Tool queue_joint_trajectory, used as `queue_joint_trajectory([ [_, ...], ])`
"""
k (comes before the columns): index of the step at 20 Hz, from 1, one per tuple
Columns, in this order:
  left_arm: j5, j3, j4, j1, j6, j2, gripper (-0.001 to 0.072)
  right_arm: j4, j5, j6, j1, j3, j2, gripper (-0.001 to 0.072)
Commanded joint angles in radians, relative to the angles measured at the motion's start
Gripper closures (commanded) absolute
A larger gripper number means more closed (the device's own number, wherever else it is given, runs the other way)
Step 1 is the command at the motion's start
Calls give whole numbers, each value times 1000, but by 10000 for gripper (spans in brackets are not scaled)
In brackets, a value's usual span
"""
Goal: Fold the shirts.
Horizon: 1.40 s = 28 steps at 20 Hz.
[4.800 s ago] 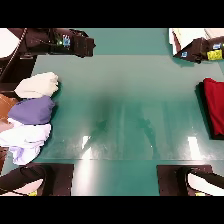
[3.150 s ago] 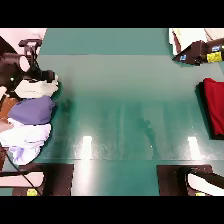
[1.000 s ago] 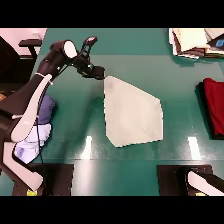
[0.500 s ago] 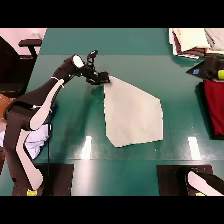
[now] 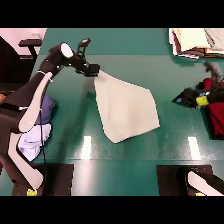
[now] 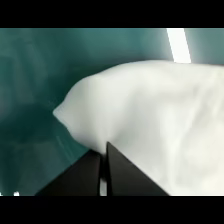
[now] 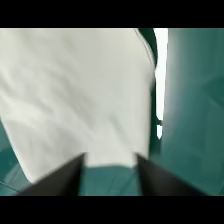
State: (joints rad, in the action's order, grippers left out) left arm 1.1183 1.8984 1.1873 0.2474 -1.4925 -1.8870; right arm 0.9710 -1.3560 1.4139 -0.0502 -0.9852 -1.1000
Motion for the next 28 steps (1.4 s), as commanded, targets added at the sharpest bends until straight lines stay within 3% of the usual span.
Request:
queue_joint_trajectory([
  [1, 108, 5, 131, -9, 9, 78, 684, 24, 33, 0, 18, 157, -54, 246],
  [4, 108, 6, 127, -6, 8, 107, 684, 13, 159, -13, 95, 218, -163, 246],
  [8, 113, 7, 116, -6, 7, 127, 684, -113, 290, -69, 200, 156, -308, 250],
  [10, 113, 7, 115, -6, 7, 141, 684, -114, 313, -69, 246, 85, -373, 292],
  [12, 113, 8, 114, -6, 6, 163, 684, -113, 333, -76, 286, 12, -415, 498],
  [13, 113, 8, 114, -6, 5, 179, 684, -113, 336, -93, 299, -24, -424, 682],
  [19, 101, 9, 196, -6, 16, 498, 684, -25, 198, -117, 222, -387, -217, 695],
  [24, 81, 9, 165, -6, 35, 830, 684, -26, 70, -87, 71, -764, -15, 696],
  [28, 72, 8, 163, -6, 35, 924, 684, -26, 50, -51, 36, -943, 11, 696],
])
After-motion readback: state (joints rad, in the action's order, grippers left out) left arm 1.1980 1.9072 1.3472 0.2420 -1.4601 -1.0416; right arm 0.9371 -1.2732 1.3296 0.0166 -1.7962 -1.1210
